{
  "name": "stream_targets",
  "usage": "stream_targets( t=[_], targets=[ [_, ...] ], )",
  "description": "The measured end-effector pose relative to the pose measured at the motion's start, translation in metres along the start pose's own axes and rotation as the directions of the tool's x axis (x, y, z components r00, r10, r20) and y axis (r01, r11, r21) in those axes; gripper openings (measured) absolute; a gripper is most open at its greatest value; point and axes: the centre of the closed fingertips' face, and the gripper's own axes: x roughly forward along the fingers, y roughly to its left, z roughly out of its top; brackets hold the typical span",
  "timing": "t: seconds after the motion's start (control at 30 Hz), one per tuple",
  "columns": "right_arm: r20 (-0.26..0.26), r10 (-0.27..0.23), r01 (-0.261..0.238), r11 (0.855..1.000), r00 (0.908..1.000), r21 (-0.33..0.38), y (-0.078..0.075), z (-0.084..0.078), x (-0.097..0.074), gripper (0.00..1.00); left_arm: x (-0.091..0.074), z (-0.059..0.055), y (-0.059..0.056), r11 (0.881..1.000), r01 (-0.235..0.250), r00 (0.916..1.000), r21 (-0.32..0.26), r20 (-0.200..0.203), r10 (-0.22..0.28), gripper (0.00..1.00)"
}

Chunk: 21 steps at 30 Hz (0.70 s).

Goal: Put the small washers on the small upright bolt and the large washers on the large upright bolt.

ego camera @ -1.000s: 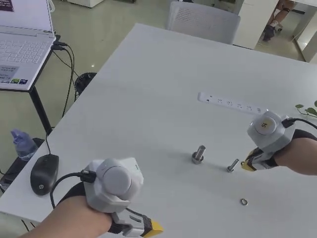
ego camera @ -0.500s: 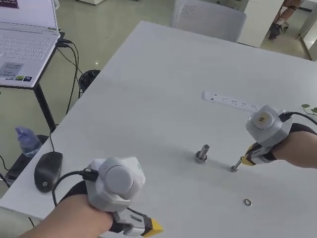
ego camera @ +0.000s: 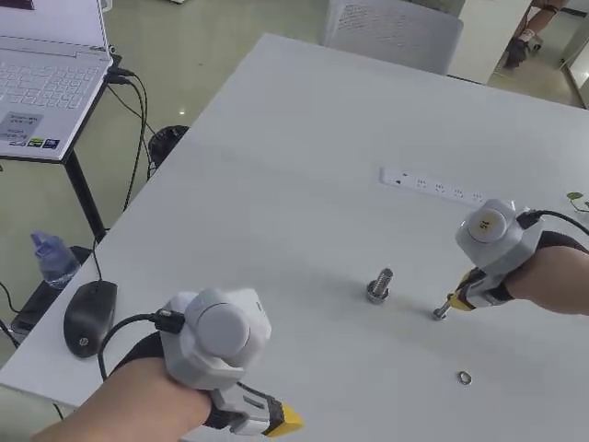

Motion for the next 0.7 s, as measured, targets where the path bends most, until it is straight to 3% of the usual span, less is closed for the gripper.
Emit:
stream_targets(
  t=[0.7],
  targets=[
    [-0.003,0.005,-0.005,1.0,1.0,-0.027,0.0,-0.002,0.026,0.13,-0.001,-0.01,0.006,1.0,-0.006,0.9996,-0.02,-0.028,0.005,0.66]
  ],
)
